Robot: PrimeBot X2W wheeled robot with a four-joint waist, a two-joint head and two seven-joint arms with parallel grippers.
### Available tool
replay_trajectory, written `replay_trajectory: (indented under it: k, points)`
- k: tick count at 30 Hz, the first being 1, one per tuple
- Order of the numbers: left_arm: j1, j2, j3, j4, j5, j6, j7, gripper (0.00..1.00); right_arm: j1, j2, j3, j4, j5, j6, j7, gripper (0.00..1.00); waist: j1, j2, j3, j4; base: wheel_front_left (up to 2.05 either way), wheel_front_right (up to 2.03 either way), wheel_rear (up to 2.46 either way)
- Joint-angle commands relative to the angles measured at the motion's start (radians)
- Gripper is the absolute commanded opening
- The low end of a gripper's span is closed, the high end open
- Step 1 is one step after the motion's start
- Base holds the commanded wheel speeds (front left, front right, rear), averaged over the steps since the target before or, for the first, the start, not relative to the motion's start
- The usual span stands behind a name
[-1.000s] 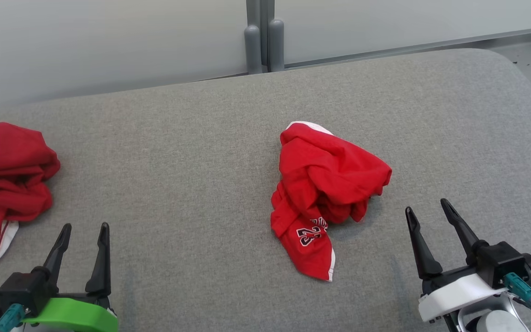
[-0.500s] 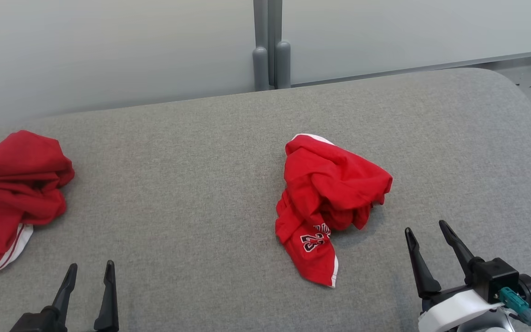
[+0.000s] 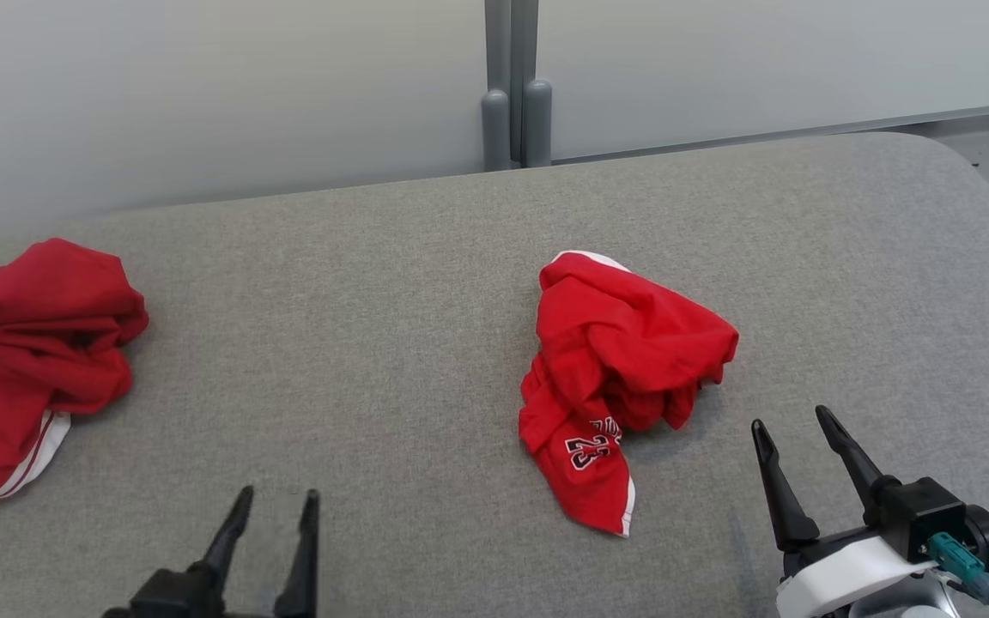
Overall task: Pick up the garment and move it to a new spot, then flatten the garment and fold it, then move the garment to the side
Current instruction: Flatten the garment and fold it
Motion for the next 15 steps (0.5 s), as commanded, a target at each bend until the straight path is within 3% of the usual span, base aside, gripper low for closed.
replay_trajectory:
  k: [1,8,15]
  points:
    - [-0.027,0.001,-0.018,0.004,-0.011,-0.002,-0.002,1.0,-0.011,-0.006,0.0,-0.005,-0.002,0.0,-0.003,1.0,0.0,0.0116,0.003,-0.005,0.0,0.0,0.0]
    - [-0.162,-0.049,-0.273,0.073,-0.084,-0.003,0.107,1.0,-0.032,-0.009,0.011,-0.018,0.002,0.0,-0.003,1.0,0.0,0.0116,0.035,-0.052,0.0,0.0,0.0]
    - [-0.294,-0.094,-0.371,0.151,-0.159,0.013,0.296,1.0,-0.055,0.004,0.017,-0.026,0.004,0.0,-0.003,1.0,0.0,0.0116,0.072,-0.126,0.0,0.0,0.0]
